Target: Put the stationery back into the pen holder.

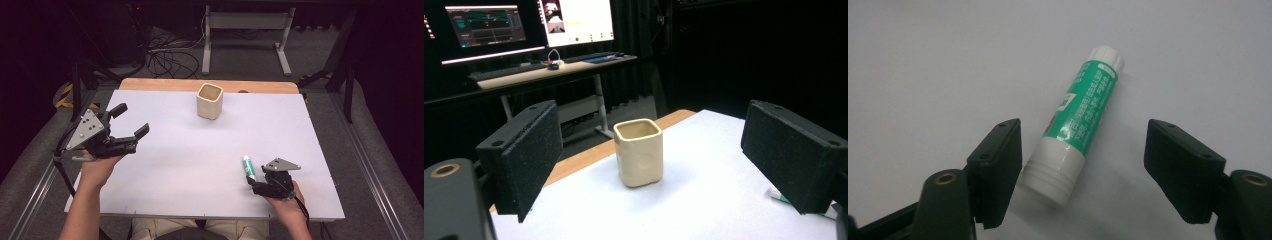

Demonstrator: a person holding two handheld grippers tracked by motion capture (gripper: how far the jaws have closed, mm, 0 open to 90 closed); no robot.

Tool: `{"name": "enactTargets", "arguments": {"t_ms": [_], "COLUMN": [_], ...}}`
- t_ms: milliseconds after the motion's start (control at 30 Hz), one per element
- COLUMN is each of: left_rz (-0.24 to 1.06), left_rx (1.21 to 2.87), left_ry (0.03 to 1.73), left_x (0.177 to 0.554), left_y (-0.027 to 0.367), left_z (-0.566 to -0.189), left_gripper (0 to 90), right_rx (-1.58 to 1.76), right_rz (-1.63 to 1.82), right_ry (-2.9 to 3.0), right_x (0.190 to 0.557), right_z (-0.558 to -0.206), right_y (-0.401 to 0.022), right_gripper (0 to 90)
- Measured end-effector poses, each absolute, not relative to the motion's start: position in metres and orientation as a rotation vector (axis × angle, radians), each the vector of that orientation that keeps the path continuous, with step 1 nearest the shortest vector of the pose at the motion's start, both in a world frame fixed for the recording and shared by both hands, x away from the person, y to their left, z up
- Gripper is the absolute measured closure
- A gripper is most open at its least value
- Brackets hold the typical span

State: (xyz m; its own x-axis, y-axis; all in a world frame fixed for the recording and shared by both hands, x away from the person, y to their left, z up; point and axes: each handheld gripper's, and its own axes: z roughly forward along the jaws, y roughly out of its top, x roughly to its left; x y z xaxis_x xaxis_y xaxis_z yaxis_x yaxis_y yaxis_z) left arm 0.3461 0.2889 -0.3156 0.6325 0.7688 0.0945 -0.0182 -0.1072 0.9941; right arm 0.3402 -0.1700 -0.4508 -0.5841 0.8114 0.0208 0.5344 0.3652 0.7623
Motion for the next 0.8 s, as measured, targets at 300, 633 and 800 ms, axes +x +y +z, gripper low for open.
{"name": "enactTargets", "arguments": {"t_ms": [300,633,800], "left_rz": [0.750,0.751,0.751], "left_rx": [1.547,1.550,1.549], "left_ry": [0.646,0.647,0.647], "left_x": [0.3456,0.3457,0.3459], "left_y": [0.2885,0.2886,0.2883], "left_z": [-0.3153,-0.3154,-0.3155], "left_gripper": [10.6,10.6,10.6], "right_rx": [1.147,1.124,1.113], "right_rz": [1.061,1.039,1.000], "right_ry": [2.311,2.346,2.353], "right_x": [0.3410,0.3405,0.3412], "right_z": [-0.4536,-0.4546,-0.4560], "right_y": [-0.1672,-0.1657,-0.1662], "right_gripper": [40.3,48.2,52.2]}}
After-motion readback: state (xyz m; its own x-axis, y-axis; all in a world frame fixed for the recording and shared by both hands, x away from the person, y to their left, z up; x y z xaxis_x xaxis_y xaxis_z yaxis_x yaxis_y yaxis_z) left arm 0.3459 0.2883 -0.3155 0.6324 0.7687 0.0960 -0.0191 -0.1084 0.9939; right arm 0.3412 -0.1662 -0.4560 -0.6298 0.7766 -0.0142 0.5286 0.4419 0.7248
